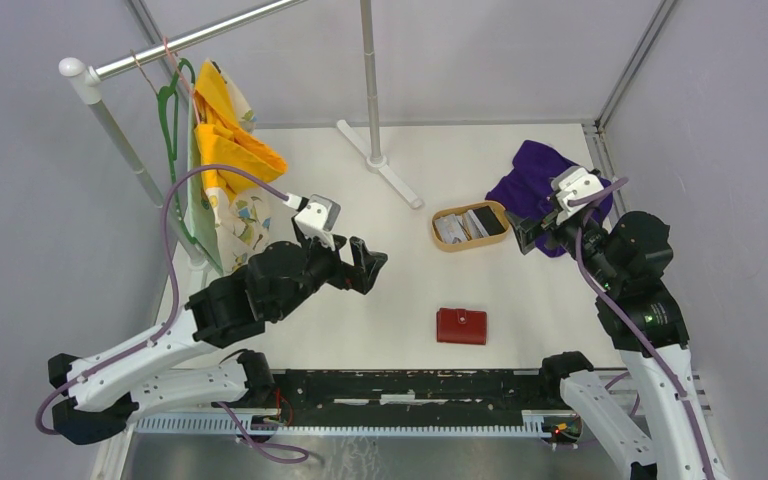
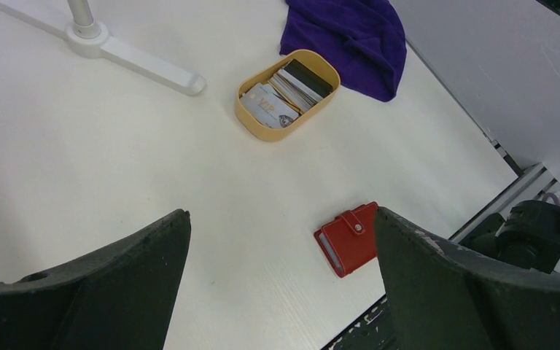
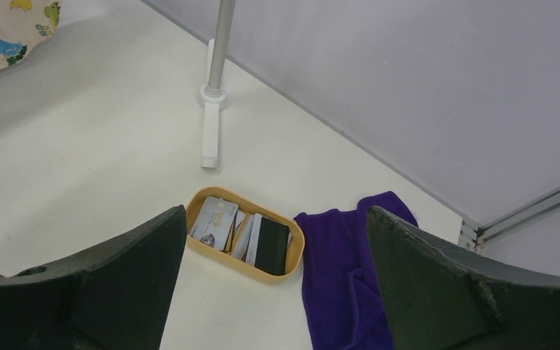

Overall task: Put the credit cards into the card holder
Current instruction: Reset both arms

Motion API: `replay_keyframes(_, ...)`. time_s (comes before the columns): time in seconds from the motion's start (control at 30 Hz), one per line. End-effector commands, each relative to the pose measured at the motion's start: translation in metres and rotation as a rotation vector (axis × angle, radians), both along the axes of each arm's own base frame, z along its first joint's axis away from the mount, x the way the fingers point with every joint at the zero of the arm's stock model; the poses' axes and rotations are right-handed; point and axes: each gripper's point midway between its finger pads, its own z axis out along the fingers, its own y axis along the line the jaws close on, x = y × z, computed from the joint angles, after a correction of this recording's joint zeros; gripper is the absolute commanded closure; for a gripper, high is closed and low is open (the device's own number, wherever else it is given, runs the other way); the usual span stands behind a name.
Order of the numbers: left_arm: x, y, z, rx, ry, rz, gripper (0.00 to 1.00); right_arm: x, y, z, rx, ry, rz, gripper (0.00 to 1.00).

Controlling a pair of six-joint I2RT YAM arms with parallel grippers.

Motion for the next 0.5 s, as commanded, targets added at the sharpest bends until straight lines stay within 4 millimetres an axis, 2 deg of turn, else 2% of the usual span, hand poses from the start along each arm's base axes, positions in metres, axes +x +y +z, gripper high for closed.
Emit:
replay_keyframes(0.0, 0.0024, 0.003, 0.0159, 0.006, -0.063, -0.004, 0.0, -0.0014, 0.0011, 0.0221, 0.03, -0.066, 0.008, 0.02)
replay_keyframes(0.47, -0.0004, 0.0032, 0.0151, -0.02, -0.057, -0.012, 0.0, -0.0026, 0.0036, 0.0211, 0.032, -0.065, 0.024, 0.02)
